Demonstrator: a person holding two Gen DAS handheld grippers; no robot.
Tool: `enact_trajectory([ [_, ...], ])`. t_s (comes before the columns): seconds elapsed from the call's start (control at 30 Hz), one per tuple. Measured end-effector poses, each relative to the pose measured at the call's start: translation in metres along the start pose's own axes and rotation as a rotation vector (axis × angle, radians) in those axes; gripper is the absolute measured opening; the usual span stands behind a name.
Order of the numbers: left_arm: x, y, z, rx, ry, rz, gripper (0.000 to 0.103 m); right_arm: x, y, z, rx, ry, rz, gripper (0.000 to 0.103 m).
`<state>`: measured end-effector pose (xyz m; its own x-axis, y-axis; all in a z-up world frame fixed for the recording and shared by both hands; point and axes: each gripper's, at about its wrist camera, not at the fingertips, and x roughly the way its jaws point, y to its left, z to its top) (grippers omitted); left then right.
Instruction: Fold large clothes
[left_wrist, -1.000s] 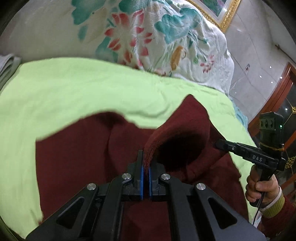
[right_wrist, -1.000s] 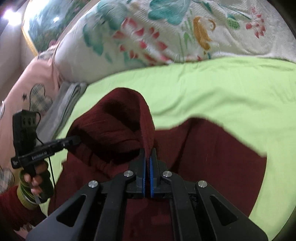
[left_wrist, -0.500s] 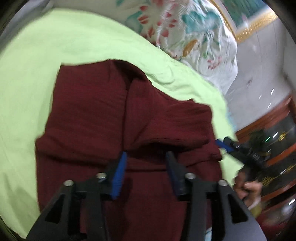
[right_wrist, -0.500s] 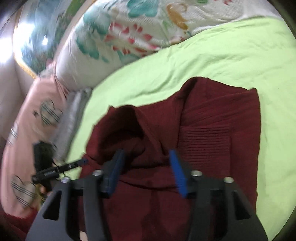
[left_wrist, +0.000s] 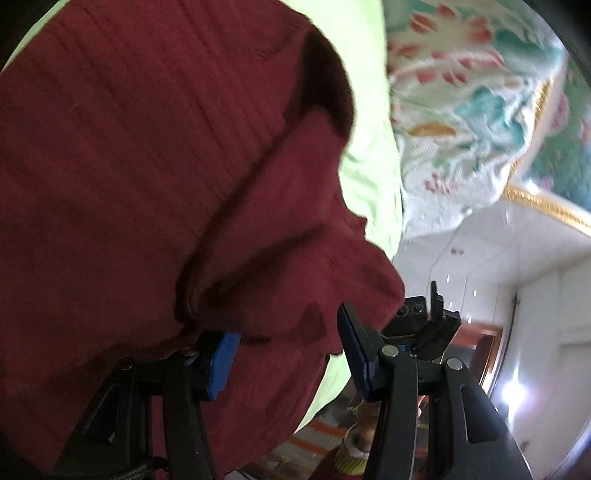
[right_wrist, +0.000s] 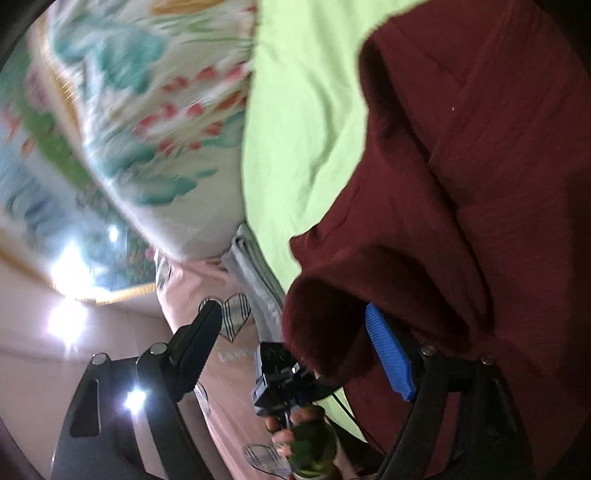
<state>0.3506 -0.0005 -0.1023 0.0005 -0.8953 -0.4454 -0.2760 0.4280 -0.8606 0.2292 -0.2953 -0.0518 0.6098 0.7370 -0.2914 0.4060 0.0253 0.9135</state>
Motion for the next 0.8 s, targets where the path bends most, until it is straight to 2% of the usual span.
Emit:
enact_trajectory([
  [0.07, 0.002, 0.001, 0.006, -0.033, -0.015, -0.014, 0.052, 0.013, -0.006, 0.011, 0.041, -0.013, -0.046, 0.080],
  [0.1, 0.004, 0.000, 0.008, -0.035, -0.023, -0.013, 0.052, 0.014, -0.009, 0.014, 0.039, -0.021, -0.075, 0.074],
  [0.13, 0.006, -0.001, 0.010, -0.032, -0.031, -0.008, 0.048, 0.017, -0.009, 0.016, 0.024, -0.035, -0.110, 0.063],
  [0.17, 0.006, -0.002, 0.011, -0.025, -0.036, 0.008, 0.039, 0.019, -0.007, 0.017, -0.013, -0.043, -0.144, 0.026],
  [0.2, 0.007, -0.004, 0.012, -0.023, -0.040, 0.018, 0.034, 0.020, -0.007, 0.016, -0.030, -0.033, -0.138, 0.004],
  [0.27, 0.006, -0.007, 0.012, -0.001, -0.056, 0.025, 0.009, 0.018, 0.000, 0.007, -0.105, -0.031, -0.140, 0.004],
  [0.3, 0.008, -0.008, 0.012, 0.010, -0.062, 0.029, 0.005, 0.014, 0.005, 0.000, -0.165, -0.043, -0.151, 0.004],
  [0.4, 0.004, -0.011, 0.005, 0.045, -0.070, 0.004, 0.003, 0.004, 0.021, -0.027, -0.332, -0.039, -0.119, 0.004],
  [0.47, -0.003, -0.013, -0.002, 0.084, -0.077, -0.020, 0.003, -0.004, 0.026, -0.053, -0.454, -0.004, -0.091, 0.004],
  [0.57, -0.015, -0.013, -0.017, 0.173, -0.108, -0.067, 0.002, -0.011, 0.016, -0.082, -0.561, 0.028, -0.154, 0.004],
  [0.7, -0.027, -0.002, -0.038, 0.269, -0.122, -0.081, 0.002, -0.019, -0.014, -0.101, -0.590, 0.024, -0.260, 0.004],
  [0.8, -0.023, 0.011, -0.051, 0.316, -0.095, -0.007, 0.002, -0.021, -0.036, -0.104, -0.559, 0.015, -0.309, 0.006],
])
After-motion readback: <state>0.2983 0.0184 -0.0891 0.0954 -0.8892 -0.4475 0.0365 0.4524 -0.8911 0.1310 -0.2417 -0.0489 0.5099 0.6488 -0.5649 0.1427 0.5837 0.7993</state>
